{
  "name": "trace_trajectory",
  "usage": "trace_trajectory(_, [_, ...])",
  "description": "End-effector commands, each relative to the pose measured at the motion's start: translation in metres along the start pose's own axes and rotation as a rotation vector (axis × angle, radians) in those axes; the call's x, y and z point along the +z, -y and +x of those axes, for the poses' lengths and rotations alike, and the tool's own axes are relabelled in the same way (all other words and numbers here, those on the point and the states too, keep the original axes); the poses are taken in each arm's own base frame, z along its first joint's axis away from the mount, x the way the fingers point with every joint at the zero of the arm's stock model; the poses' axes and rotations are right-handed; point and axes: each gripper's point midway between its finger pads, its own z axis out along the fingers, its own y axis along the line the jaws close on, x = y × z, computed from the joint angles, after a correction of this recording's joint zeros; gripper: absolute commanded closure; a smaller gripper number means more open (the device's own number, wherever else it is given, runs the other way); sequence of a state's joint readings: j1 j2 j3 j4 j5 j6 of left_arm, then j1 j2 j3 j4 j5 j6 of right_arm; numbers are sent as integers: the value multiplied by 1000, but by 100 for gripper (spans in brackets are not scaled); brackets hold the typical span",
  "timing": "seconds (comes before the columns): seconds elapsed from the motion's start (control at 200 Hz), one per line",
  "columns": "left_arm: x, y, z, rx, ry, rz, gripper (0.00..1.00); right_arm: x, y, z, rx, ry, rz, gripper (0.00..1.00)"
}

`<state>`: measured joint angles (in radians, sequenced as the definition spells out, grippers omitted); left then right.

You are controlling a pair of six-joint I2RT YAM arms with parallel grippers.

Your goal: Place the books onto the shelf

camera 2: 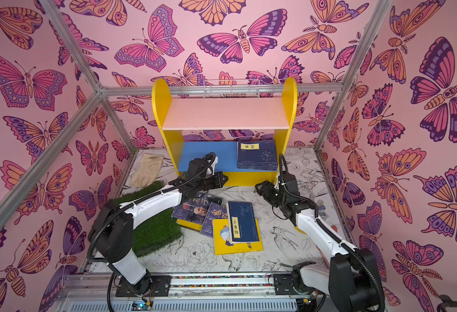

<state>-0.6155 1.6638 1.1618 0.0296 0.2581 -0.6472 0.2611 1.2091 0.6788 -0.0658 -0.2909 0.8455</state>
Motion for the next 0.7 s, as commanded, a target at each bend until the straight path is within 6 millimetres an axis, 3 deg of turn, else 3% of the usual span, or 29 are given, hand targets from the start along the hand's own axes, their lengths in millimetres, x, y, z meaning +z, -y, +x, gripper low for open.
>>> trace_trajectory(0.0, [-5,-15,39,9,-90,-9,90,4,26,47,-123,-174,36,36])
trace_trajectory(0.1, [-8,-17,72,22,-188,26,76,11,33,70,-153,-265,2,35])
trace_trajectory(0.19, [-11,-17,96,51,-278,44,61,15,38,78,-175,-303,0,35])
trace_trajectory(0.331, [-19,-11,107,121,-346,70,41,23,38,78,-189,-302,-14,35])
trace_trajectory(0.476, [-20,-17,130,131,-448,38,33,34,35,81,-187,-320,-38,35])
trace_trajectory(0.691, [-16,-26,151,158,-503,-8,32,46,30,89,-209,-358,-44,35])
